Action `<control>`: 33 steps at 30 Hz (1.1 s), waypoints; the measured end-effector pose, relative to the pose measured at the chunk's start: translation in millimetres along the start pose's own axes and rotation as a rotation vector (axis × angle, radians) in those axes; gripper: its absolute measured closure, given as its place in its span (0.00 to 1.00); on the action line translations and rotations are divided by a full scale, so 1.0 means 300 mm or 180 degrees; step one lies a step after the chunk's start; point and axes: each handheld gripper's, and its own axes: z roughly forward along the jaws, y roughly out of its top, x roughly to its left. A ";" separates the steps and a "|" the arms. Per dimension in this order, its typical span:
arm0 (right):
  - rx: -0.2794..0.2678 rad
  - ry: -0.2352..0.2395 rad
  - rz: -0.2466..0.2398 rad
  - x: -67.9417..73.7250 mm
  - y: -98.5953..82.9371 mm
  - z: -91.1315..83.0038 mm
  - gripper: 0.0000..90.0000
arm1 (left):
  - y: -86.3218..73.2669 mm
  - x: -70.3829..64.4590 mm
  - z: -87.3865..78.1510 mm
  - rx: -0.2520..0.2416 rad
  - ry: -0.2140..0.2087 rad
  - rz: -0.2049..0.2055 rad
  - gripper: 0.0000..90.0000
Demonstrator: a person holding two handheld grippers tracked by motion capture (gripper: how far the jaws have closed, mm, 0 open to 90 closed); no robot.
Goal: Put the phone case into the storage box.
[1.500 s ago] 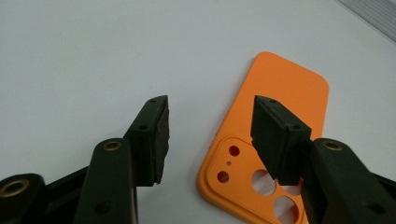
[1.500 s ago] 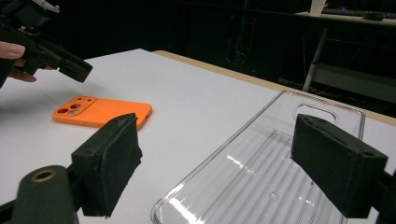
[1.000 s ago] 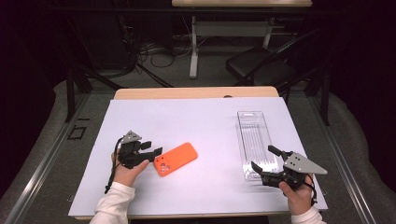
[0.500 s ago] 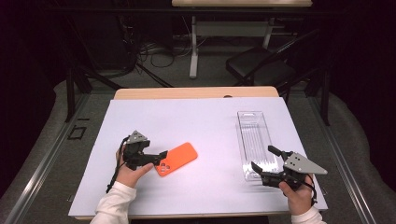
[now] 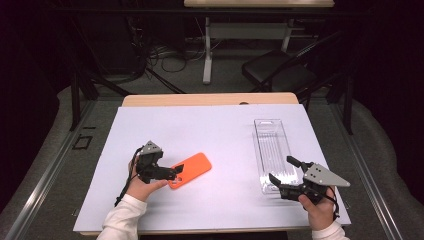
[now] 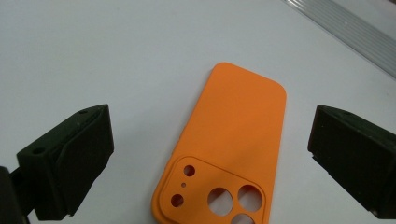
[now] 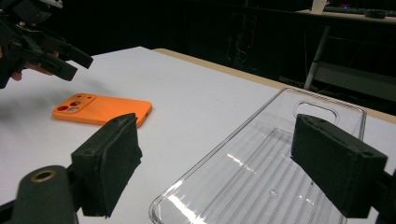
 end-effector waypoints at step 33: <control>0.0030 -0.0006 0.0010 0.002 -0.003 0.006 0.16 | 0.054 -0.027 0.131 0.0625 -0.0212 0.0672 0.01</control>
